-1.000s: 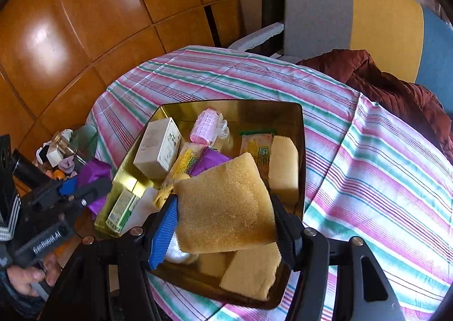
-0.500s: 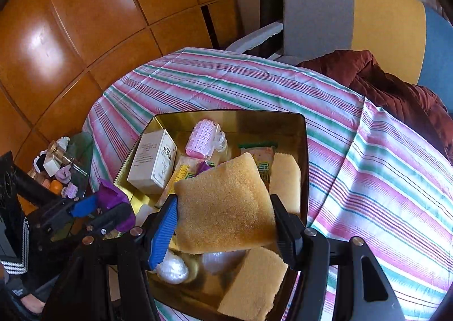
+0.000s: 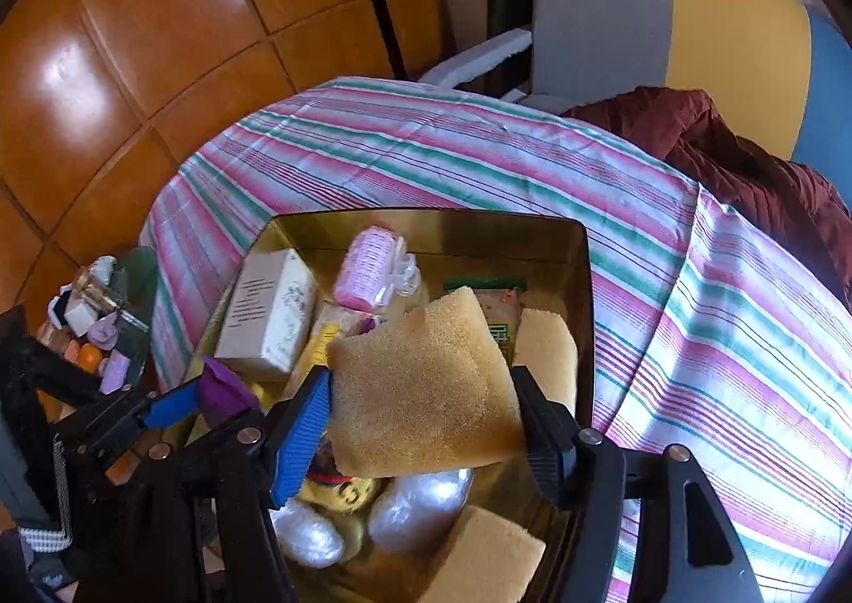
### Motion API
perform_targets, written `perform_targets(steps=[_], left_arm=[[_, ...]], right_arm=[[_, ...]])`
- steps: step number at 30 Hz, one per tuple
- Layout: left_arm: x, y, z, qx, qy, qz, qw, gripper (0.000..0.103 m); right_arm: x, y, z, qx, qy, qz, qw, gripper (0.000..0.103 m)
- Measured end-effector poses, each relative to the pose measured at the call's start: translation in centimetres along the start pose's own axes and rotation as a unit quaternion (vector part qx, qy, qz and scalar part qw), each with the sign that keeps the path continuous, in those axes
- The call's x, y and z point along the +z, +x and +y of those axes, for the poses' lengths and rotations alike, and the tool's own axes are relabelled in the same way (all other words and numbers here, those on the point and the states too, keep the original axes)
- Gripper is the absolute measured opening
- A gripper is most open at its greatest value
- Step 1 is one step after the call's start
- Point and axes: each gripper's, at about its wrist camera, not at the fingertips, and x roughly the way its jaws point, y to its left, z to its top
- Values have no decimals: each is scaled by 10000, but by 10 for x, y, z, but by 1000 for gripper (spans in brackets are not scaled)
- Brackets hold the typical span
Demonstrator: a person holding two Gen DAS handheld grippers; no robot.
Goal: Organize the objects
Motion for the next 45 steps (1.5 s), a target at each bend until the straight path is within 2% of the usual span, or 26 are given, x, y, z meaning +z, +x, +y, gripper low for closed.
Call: perform_targets(steps=[1, 3, 4, 19, 30, 37, 40, 45], left_arm=[[0, 1, 0, -2, -2, 4, 10000, 45], [-1, 1, 1, -19, -15, -6, 10000, 56], [-1, 1, 1, 3, -16, -26, 10000, 63], [2, -9, 5, 33, -120, -168, 9998, 63], [-2, -43, 35, 318, -507, -491, 9970, 80], [-11, -62, 21, 453, -396, -577, 9965, 103], [-13, -75, 9, 484, -301, -721, 9958, 103], [-15, -95, -12, 772, -113, -1050, 9914, 103]], right_arm=[[0, 2, 0, -3, 21, 11, 10000, 74], [1, 6, -1, 1, 27, 32, 10000, 81], [1, 7, -2, 10, 21, 43, 10000, 81], [-11, -2, -4, -56, 139, -53, 9999, 81], [-39, -27, 5, -457, 153, -372, 9981, 84], [-72, -46, 11, -816, 278, -625, 9943, 84], [-86, -57, 15, -972, 265, -774, 9919, 84], [-101, -69, 19, -1076, 268, -914, 9896, 84]])
